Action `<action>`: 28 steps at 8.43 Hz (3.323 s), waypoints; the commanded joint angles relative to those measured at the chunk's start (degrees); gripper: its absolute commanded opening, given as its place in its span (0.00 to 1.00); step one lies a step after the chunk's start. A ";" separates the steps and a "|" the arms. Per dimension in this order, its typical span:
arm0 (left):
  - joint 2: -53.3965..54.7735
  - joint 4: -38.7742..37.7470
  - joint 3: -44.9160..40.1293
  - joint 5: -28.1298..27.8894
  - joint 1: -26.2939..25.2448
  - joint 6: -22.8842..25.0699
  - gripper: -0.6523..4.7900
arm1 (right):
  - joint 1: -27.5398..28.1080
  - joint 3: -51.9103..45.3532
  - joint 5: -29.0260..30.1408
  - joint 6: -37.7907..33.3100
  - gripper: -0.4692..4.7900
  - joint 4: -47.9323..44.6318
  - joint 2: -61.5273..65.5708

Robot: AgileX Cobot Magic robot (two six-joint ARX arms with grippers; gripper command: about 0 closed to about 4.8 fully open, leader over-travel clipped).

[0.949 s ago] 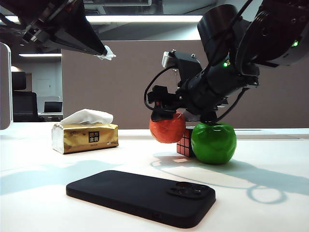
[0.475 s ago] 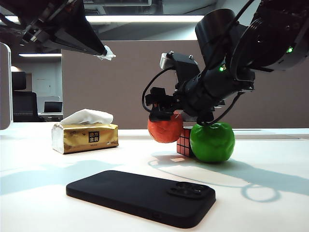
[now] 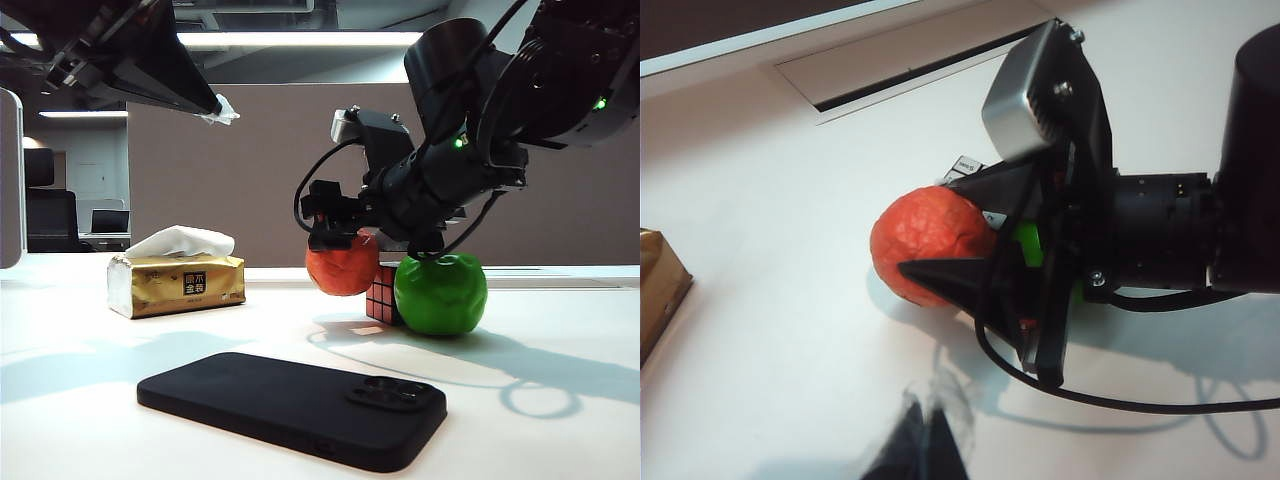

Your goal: Move all the fruits on the tabletop near the face of the Rubik's cube that has the color most similar to each fruit.

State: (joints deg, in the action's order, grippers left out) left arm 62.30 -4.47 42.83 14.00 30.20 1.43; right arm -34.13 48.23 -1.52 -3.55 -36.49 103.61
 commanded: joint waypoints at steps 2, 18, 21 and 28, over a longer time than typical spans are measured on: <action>-0.04 0.87 0.11 0.39 0.04 -0.20 0.11 | -0.85 -0.24 0.15 -0.94 0.80 2.49 0.11; -18.95 -2.21 0.11 -5.29 -10.32 -1.88 0.11 | 8.04 -0.28 -12.31 7.28 0.09 53.64 -72.91; -29.97 -10.29 -1.16 -7.85 -10.32 -1.49 0.11 | 8.04 -6.36 -14.23 7.54 0.09 64.70 -97.55; -57.37 -22.71 -11.43 -11.85 -10.32 -9.20 0.11 | 7.82 -28.50 -14.60 6.56 0.09 53.05 -103.43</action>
State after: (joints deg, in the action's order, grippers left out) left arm 5.80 -26.52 31.33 2.17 19.86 -7.35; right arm -26.28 20.69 -16.40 3.03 22.70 0.25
